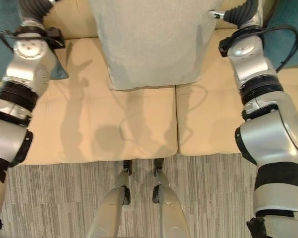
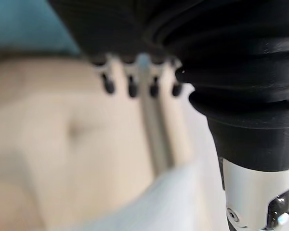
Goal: Pick up all the scattered cushions and arrange them neatly on the sofa.
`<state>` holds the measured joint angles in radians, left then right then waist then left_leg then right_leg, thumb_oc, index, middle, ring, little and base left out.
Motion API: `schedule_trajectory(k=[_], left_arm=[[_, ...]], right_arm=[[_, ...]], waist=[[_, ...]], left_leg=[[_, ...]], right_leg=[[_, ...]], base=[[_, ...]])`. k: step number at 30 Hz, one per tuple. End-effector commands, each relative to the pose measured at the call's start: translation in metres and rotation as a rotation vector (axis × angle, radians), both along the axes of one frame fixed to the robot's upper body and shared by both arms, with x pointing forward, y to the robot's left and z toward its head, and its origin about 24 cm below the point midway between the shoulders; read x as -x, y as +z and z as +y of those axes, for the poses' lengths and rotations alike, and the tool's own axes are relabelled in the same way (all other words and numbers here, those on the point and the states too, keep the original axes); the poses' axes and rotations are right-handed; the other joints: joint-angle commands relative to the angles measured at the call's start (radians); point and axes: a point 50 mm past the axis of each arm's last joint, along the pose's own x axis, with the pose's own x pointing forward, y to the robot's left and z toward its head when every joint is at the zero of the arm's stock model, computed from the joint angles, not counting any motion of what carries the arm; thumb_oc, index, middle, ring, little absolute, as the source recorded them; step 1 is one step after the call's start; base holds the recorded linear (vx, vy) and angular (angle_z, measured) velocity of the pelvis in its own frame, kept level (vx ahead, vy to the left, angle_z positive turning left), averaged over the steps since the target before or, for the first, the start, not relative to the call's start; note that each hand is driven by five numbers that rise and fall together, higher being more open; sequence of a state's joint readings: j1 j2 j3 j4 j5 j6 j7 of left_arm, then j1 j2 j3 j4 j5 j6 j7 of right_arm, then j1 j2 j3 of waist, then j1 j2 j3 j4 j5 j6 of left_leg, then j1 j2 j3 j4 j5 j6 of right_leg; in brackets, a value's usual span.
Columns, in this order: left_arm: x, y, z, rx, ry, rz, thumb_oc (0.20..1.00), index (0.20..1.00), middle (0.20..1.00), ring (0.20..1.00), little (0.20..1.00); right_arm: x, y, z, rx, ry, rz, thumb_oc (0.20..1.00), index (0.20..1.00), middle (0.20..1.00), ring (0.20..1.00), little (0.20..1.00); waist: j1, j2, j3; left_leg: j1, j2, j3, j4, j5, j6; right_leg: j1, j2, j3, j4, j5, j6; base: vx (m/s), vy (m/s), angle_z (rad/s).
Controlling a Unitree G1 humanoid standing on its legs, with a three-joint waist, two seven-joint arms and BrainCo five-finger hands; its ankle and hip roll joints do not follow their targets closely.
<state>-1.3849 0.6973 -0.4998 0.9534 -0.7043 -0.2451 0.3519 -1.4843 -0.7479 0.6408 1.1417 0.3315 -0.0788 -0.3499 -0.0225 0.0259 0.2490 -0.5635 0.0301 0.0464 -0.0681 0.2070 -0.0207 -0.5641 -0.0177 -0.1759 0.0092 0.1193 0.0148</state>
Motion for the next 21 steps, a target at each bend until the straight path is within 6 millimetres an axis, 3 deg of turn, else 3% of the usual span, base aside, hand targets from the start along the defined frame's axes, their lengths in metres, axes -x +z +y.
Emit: schedule_trajectory(k=[1, 2, 3, 4, 7, 8, 9, 10, 12, 13, 15, 16, 17, 18, 21], left_arm=[[0.006, 0.004, -0.003, 0.043, -0.069, -0.092, 1.000, 1.000, 1.000, 1.000, 1.000], [0.014, -0.021, 0.006, 0.008, -0.095, -0.080, 1.000, 1.000, 1.000, 1.000, 1.000], [0.014, -0.022, 0.006, 0.008, -0.095, -0.079, 1.000, 1.000, 1.000, 1.000, 1.000], [0.023, -0.042, 0.008, -0.079, -0.112, -0.060, 1.000, 1.000, 1.000, 1.000, 1.000], [0.042, -0.103, 0.016, -0.096, -0.157, 0.043, 1.000, 1.000, 1.000, 1.000, 1.000], [0.042, -0.104, 0.016, -0.097, -0.157, 0.045, 1.000, 1.000, 1.000, 1.000, 1.000], [0.059, -0.157, 0.025, -0.110, -0.158, 0.181, 1.000, 1.000, 1.000, 1.000, 1.000], [0.071, -0.184, 0.029, -0.080, -0.170, 0.248, 1.000, 1.000, 1.000, 1.000, 1.000], [0.087, -0.231, 0.038, -0.079, -0.144, 0.412, 1.000, 1.000, 1.000, 1.000, 1.000], [0.107, -0.277, 0.047, -0.130, -0.118, 0.595, 1.000, 1.000, 1.000, 1.000, 1.000], [0.132, -0.331, 0.053, -0.060, -0.069, 0.796, 1.000, 1.000, 1.000, 1.000, 1.000], [0.159, -0.375, 0.061, -0.036, -0.021, 0.996, 1.000, 1.000, 1.000, 1.000, 1.000], [0.174, -0.396, 0.061, -0.035, -0.008, 1.101, 1.000, 1.000, 1.000, 1.000, 1.000], [0.206, -0.432, 0.061, -0.039, 0.017, 1.301, 1.000, 1.000, 1.000, 1.000, 1.000], [0.255, -0.471, 0.055, 0.061, 0.070, 1.534, 1.000, 1.000, 1.000, 1.000, 1.000]], right_arm=[[0.008, 0.001, -0.013, -0.018, 0.016, -0.053, 1.000, 1.000, 1.000, 1.000, 1.000], [0.014, -0.021, -0.031, -0.014, 0.034, -0.008, 1.000, 1.000, 1.000, 1.000, 1.000], [0.014, -0.022, -0.031, -0.014, 0.034, -0.007, 1.000, 1.000, 1.000, 1.000, 1.000], [0.021, -0.051, -0.047, 0.016, 0.030, 0.065, 1.000, 1.000, 1.000, 1.000, 1.000], [0.039, -0.122, -0.068, -0.034, 0.028, 0.191, 1.000, 1.000, 1.000, 1.000, 1.000], [0.039, -0.123, -0.068, -0.035, 0.028, 0.192, 1.000, 1.000, 1.000, 1.000, 1.000], [0.060, -0.182, -0.076, -0.066, 0.034, 0.323, 1.000, 1.000, 1.000, 1.000, 1.000], [0.074, -0.213, -0.080, -0.098, 0.028, 0.398, 1.000, 1.000, 1.000, 1.000, 1.000], [0.093, -0.257, -0.079, -0.173, 0.019, 0.496, 1.000, 1.000, 1.000, 1.000, 1.000], [0.120, -0.304, -0.081, -0.225, -0.009, 0.643, 1.000, 1.000, 1.000, 1.000, 1.000], [0.144, -0.345, -0.075, -0.300, -0.029, 0.760, 1.000, 1.000, 1.000, 1.000, 1.000], [0.170, -0.380, -0.069, -0.281, -0.056, 0.916, 1.000, 1.000, 1.000, 1.000, 1.000], [0.180, -0.394, -0.066, -0.314, -0.063, 0.970, 1.000, 1.000, 1.000, 1.000, 1.000], [0.204, -0.418, -0.062, -0.308, -0.089, 1.094, 1.000, 1.000, 1.000, 1.000, 1.000], [0.241, -0.450, -0.052, -0.400, -0.128, 1.231, 1.000, 1.000, 1.000, 1.000, 1.000]], waist=[[0.005, -0.055, -0.054], [0.006, -0.063, -0.053], [0.006, -0.064, -0.054], [0.005, -0.069, -0.051], [0.005, -0.073, -0.057], [0.005, -0.075, -0.059], [0.001, -0.074, -0.072], [-0.001, -0.073, -0.078], [-0.005, -0.071, -0.094], [-0.011, -0.066, -0.109], [-0.015, -0.062, -0.124], [-0.019, -0.058, -0.140], [-0.021, -0.055, -0.142], [-0.025, -0.051, -0.158], [-0.029, -0.048, -0.178]], left_leg=[[0.093, 0.007, 0.032, -0.017, -0.050, -0.085], [0.147, 0.006, 0.038, -0.016, -0.069, -0.085], [0.145, 0.005, 0.039, -0.018, -0.064, -0.084], [0.182, 0.002, 0.043, -0.017, -0.074, -0.081], [0.257, 0.002, 0.048, -0.019, -0.099, -0.077], [0.255, 0.001, 0.048, -0.019, -0.095, -0.077], [0.300, 0.001, 0.052, -0.019, -0.108, -0.074], [0.321, 0.001, 0.050, -0.019, -0.113, -0.073], [0.354, 0.000, 0.054, -0.019, -0.122, -0.071], [0.390, 0.000, 0.059, -0.019, -0.133, -0.069], [0.415, 0.000, 0.061, -0.019, -0.136, -0.069], [0.440, 0.006, 0.069, -0.019, -0.136, -0.071], [0.457, 0.006, 0.070, -0.019, -0.139, -0.072], [0.482, 0.010, 0.076, -0.019, -0.141, -0.070], [0.520, 0.014, 0.081, -0.019, -0.146, -0.069]], right_leg=[[0.060, -0.105, 0.018, -0.096, 0.081, 0.172], [0.109, -0.105, 0.013, -0.096, 0.071, 0.170], [0.107, -0.107, 0.014, -0.096, 0.074, 0.170], [0.145, -0.106, 0.007, -0.096, 0.066, 0.167], [0.216, -0.109, 0.002, -0.096, 0.047, 0.165], [0.214, -0.110, 0.002, -0.096, 0.050, 0.164], [0.258, -0.114, -0.003, -0.096, 0.036, 0.164], [0.280, -0.116, -0.006, -0.096, 0.028, 0.164], [0.314, -0.115, -0.008, -0.096, 0.014, 0.163], [0.350, -0.114, -0.015, -0.096, 0.004, 0.165], [0.373, -0.114, -0.018, -0.096, -0.001, 0.166], [0.401, -0.113, -0.025, -0.096, -0.005, 0.165], [0.419, -0.110, -0.023, -0.096, -0.008, 0.164], [0.441, -0.107, -0.023, -0.096, -0.014, 0.162], [0.479, -0.099, -0.016, -0.096, -0.025, 0.157]], base=[[0.02, 0.018, 0.13], [0.01, 0.020, 0.15], [0.04, 0.008, 0.14], [0.02, 0.001, 0.06], [0.07, -0.003, 0.05], [0.09, 0.011, 0.03], [0.08, 0.011, -0.02], [0.12, 0.007, -0.04], [0.09, 0.011, 0.01], [0.08, 0.018, 0.06], [0.05, 0.004, 0.07], [0.03, -0.013, 0.04], [0.03, -0.026, 0.01], [0.00, 0.000, 0.00], [-0.01, -0.032, -0.05]])
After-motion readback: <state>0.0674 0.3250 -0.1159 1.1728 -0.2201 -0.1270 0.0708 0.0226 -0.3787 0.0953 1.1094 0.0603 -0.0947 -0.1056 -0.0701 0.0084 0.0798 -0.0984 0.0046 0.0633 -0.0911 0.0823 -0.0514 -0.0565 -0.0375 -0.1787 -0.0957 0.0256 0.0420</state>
